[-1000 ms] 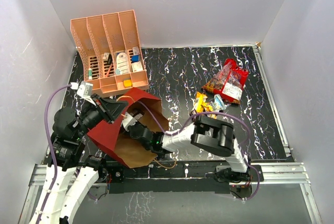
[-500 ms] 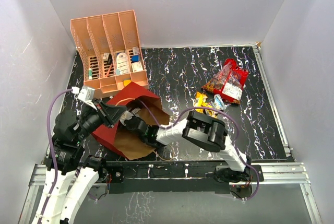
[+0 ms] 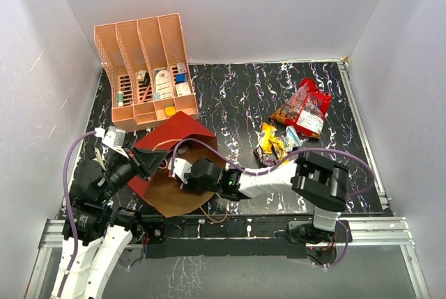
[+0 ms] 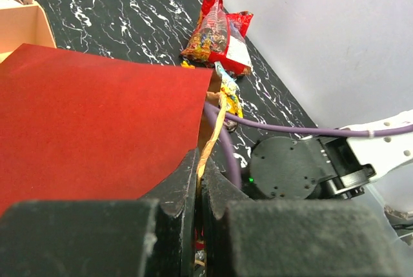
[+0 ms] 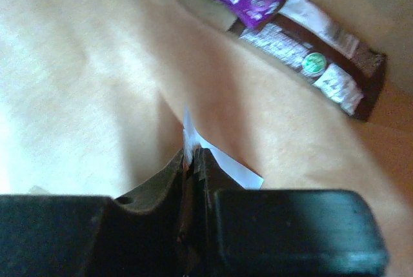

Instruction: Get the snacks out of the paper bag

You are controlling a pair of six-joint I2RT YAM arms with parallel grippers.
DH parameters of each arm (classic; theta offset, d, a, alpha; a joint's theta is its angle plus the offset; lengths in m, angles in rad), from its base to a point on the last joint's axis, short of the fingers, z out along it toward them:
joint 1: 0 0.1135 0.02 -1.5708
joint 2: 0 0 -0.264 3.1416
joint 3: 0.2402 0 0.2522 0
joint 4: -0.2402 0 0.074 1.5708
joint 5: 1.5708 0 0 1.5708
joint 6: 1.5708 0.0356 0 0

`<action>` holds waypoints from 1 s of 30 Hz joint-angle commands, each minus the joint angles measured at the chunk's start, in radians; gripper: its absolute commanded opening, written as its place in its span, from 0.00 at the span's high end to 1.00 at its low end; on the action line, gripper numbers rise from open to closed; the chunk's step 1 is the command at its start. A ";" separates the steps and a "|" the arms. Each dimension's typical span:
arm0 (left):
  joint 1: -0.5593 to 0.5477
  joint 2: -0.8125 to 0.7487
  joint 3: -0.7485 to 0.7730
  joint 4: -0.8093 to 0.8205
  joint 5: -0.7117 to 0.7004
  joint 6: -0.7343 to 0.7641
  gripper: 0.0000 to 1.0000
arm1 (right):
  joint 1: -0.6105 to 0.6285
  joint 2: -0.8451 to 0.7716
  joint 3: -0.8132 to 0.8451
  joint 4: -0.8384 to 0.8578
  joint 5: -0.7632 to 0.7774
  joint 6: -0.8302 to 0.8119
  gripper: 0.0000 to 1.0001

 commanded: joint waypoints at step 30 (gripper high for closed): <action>0.006 0.007 -0.007 -0.027 -0.049 0.014 1.00 | -0.049 -0.973 -0.412 -0.247 0.907 0.412 0.93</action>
